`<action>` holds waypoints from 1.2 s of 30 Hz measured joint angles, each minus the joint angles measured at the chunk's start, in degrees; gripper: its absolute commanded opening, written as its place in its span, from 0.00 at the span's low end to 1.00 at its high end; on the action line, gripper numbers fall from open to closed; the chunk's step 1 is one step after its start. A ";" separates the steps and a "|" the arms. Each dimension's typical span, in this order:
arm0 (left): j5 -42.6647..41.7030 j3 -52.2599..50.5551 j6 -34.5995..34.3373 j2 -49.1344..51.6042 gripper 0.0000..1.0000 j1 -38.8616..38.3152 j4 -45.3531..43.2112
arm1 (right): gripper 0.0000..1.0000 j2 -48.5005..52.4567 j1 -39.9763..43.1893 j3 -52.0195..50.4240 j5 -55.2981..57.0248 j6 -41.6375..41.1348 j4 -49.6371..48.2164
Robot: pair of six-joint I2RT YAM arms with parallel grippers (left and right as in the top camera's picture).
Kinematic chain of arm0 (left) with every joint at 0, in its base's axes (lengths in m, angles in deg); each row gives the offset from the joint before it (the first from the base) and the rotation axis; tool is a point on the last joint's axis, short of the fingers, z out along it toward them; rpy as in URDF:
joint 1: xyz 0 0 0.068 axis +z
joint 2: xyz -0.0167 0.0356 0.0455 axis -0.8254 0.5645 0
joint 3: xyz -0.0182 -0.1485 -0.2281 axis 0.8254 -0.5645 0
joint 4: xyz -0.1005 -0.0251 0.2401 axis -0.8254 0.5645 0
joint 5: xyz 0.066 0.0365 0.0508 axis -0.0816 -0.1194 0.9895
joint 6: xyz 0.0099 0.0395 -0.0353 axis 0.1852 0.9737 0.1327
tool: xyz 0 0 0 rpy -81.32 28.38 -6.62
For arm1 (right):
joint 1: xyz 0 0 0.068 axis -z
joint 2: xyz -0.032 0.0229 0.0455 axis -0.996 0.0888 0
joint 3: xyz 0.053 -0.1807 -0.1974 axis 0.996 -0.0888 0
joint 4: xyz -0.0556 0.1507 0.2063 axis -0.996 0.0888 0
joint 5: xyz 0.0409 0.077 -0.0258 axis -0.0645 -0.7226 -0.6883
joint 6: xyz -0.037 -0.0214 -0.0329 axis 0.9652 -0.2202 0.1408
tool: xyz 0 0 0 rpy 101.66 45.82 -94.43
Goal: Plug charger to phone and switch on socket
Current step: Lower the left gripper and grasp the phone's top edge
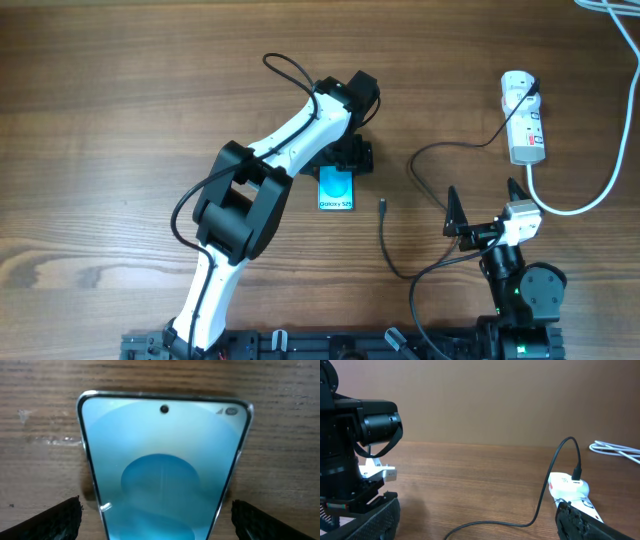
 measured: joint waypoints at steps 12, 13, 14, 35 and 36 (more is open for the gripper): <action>1.09 -3.45 -0.42 -1.16 1.00 -0.48 -3.43 | 1.00 0.00 0.00 0.00 0.00 0.00 -0.02; 1.11 -3.50 -0.42 -1.20 1.00 -0.48 -3.50 | 1.00 0.00 0.00 0.00 0.00 0.02 0.00; 1.11 -3.50 -0.42 -1.20 1.00 -0.48 -3.50 | 1.00 0.00 0.00 0.00 0.00 0.02 0.00; 1.01 -3.54 -0.44 -1.20 0.86 -0.55 -3.08 | 1.00 0.00 0.00 0.00 0.00 0.02 -0.02; 0.87 -3.54 -0.61 -1.20 0.85 -0.55 -3.06 | 1.00 0.00 0.00 0.00 0.00 0.02 -0.02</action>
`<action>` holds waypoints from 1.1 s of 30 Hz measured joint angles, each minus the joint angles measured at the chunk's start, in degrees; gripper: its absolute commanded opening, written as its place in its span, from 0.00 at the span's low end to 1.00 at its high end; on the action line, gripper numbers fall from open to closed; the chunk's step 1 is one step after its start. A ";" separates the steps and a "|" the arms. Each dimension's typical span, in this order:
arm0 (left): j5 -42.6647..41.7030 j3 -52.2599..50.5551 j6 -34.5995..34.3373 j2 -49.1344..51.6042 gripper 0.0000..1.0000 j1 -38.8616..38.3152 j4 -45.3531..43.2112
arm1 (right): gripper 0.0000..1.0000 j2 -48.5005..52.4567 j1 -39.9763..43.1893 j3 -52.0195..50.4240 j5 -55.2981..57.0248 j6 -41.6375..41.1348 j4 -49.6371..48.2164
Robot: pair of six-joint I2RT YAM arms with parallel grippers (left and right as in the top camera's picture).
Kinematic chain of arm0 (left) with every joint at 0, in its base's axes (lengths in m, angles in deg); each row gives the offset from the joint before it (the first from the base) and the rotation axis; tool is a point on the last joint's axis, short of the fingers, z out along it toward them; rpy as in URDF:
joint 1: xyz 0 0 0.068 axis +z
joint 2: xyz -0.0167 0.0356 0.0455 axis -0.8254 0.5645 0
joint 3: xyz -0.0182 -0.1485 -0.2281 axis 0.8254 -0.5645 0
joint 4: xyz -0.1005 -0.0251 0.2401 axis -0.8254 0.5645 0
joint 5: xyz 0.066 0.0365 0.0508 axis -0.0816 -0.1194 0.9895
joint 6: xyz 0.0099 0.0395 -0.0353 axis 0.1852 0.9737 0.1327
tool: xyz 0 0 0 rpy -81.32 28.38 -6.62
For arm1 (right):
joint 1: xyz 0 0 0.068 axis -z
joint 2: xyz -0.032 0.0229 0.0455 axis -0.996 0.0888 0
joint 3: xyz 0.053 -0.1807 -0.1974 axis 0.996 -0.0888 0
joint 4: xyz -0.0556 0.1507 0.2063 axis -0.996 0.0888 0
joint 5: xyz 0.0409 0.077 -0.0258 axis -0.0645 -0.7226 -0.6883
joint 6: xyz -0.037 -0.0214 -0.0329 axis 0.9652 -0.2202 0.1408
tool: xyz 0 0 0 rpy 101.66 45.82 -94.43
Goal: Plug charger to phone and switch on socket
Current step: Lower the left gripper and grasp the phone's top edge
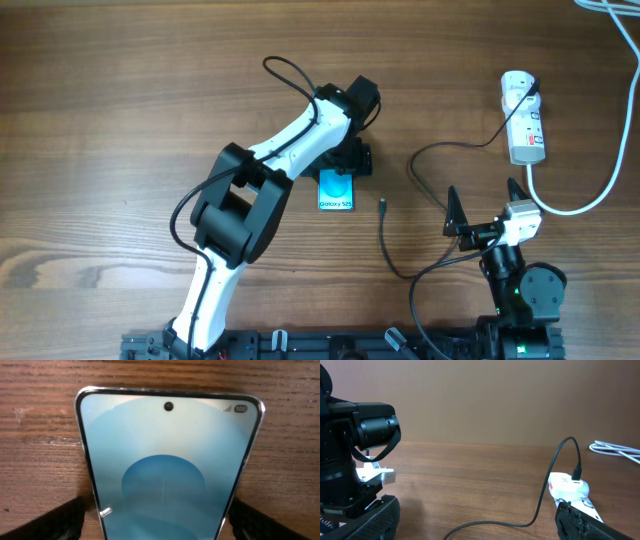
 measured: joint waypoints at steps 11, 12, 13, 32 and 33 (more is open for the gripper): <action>-0.35 0.00 -0.02 0.00 0.80 0.02 0.44 | 1.00 0.00 0.00 0.00 0.00 0.00 0.02; -0.35 0.00 -0.02 0.00 0.80 0.02 0.46 | 1.00 0.00 0.00 0.00 0.00 0.00 0.02; -0.35 0.00 -0.02 0.00 0.78 0.02 0.46 | 1.00 0.00 0.00 0.00 0.00 0.00 0.00; -0.52 -0.07 -0.02 -0.35 0.73 0.02 1.22 | 1.00 0.00 0.00 0.00 0.00 0.00 0.00; -0.52 -0.17 -0.02 -0.46 0.73 0.02 1.36 | 1.00 0.00 0.00 0.00 0.00 0.00 0.02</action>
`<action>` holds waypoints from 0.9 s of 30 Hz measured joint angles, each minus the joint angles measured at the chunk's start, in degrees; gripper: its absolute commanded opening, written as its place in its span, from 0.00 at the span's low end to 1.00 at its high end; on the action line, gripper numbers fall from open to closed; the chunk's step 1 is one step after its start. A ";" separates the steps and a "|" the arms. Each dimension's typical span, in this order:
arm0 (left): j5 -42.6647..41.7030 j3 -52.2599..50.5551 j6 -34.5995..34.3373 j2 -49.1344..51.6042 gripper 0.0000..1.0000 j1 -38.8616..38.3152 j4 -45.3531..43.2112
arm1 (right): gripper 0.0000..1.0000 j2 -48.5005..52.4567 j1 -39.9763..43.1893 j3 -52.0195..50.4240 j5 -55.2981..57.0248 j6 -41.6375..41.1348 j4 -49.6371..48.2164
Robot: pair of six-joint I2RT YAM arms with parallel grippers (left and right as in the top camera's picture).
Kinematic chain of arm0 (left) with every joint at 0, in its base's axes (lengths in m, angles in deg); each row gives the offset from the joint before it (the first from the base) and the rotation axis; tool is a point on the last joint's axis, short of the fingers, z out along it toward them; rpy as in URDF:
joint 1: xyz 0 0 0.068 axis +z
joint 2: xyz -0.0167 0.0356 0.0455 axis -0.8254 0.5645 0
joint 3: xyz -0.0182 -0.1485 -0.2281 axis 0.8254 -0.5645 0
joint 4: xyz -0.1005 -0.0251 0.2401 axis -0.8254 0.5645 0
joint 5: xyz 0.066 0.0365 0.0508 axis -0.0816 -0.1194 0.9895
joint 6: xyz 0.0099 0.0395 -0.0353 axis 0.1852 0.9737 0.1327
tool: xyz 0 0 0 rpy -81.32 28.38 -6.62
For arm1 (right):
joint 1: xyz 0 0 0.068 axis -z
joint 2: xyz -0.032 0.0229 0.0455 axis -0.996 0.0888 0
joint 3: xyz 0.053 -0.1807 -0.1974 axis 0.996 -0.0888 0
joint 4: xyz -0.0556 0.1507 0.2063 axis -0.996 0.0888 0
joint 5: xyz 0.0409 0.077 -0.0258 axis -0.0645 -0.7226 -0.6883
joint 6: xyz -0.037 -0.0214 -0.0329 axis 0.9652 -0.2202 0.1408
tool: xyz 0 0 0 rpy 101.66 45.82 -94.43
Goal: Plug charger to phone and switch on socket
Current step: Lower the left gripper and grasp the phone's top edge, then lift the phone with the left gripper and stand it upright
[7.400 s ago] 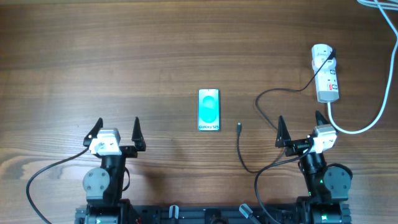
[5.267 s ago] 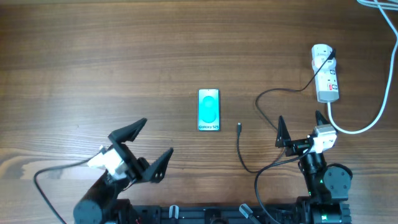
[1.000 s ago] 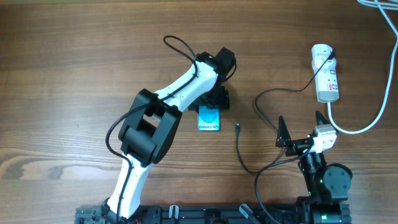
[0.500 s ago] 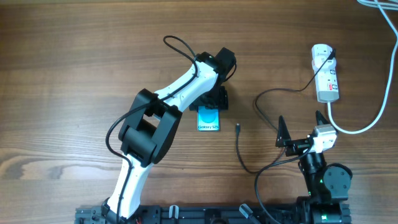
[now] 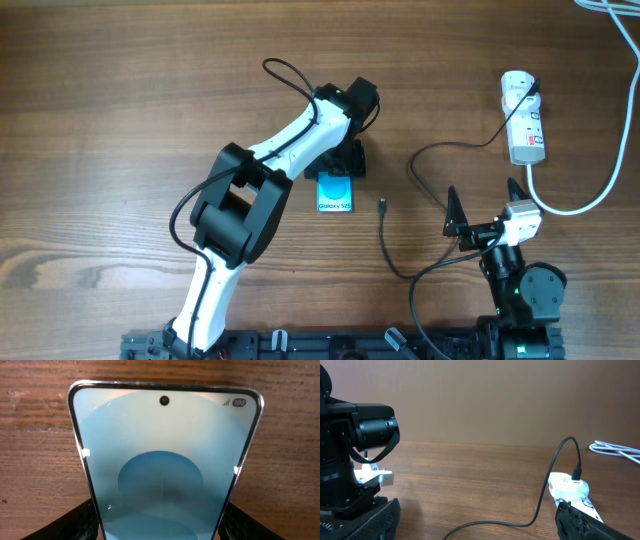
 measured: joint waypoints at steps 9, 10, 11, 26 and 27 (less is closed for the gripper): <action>-1.05 -0.63 -0.02 -6.40 0.71 0.00 2.10 | 1.00 0.00 0.00 0.00 0.00 0.00 0.00; -1.99 -0.63 0.00 -7.48 0.71 0.04 2.47 | 1.00 0.00 0.00 0.00 0.00 0.00 -0.02; -3.61 -0.63 0.00 -8.50 0.71 0.17 2.67 | 0.99 0.00 0.00 0.00 0.00 0.00 0.00; -51.41 -0.63 1.18 -19.80 0.68 14.91 4.66 | 1.00 0.00 0.00 0.00 0.00 0.00 -0.02; -54.66 -0.63 1.36 -19.80 0.68 15.67 4.66 | 0.99 0.00 0.00 0.00 0.00 0.00 -0.02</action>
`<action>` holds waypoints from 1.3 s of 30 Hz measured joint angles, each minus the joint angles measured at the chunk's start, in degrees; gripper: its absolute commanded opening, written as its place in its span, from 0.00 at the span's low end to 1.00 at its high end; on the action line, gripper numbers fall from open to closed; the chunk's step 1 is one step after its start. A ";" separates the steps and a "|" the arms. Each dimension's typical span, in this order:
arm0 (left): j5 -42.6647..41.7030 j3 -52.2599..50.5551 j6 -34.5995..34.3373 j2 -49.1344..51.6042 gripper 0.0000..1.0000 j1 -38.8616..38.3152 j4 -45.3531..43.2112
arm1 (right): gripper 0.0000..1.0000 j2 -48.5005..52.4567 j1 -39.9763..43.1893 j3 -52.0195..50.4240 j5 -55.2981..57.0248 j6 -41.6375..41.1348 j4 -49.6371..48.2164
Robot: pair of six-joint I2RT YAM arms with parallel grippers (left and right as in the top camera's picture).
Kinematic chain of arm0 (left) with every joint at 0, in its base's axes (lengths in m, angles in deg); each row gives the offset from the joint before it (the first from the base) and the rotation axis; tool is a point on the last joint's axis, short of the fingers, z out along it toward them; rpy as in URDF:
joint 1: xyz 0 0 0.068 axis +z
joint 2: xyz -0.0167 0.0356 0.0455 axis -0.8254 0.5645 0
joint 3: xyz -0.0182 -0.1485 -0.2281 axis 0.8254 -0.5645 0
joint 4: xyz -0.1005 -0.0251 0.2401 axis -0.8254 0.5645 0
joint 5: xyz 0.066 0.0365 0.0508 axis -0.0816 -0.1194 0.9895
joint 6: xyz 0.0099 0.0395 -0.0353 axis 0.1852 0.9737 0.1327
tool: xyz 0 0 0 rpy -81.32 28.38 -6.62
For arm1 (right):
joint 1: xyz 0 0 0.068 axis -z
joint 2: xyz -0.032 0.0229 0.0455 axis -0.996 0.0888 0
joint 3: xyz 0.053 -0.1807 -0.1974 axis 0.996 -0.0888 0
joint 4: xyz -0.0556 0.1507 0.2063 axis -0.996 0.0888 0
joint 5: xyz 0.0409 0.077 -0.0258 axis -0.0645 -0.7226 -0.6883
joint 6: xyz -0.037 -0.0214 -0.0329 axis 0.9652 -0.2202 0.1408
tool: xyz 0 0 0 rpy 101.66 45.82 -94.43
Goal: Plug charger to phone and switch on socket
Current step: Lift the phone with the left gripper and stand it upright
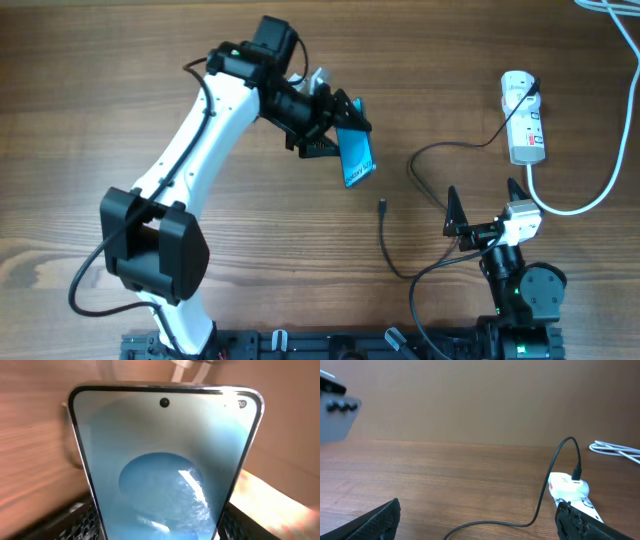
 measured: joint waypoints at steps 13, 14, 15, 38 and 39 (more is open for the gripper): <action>-27.56 0.00 0.42 0.00 0.68 6.49 0.00 | 1.00 0.00 0.00 0.00 0.00 0.00 0.02; -28.46 0.00 0.42 0.00 0.68 6.64 0.00 | 1.00 0.00 0.00 0.00 0.00 0.00 0.02; -28.79 0.00 0.37 0.00 0.68 6.78 0.00 | 1.00 0.00 0.00 0.00 0.00 0.00 0.00; -30.03 0.00 -1.81 0.00 0.68 13.00 2.64 | 0.99 0.00 0.00 0.00 0.00 0.00 0.00; -30.01 0.00 -1.79 0.00 0.68 13.00 2.78 | 1.00 0.00 0.00 0.00 0.00 0.00 0.02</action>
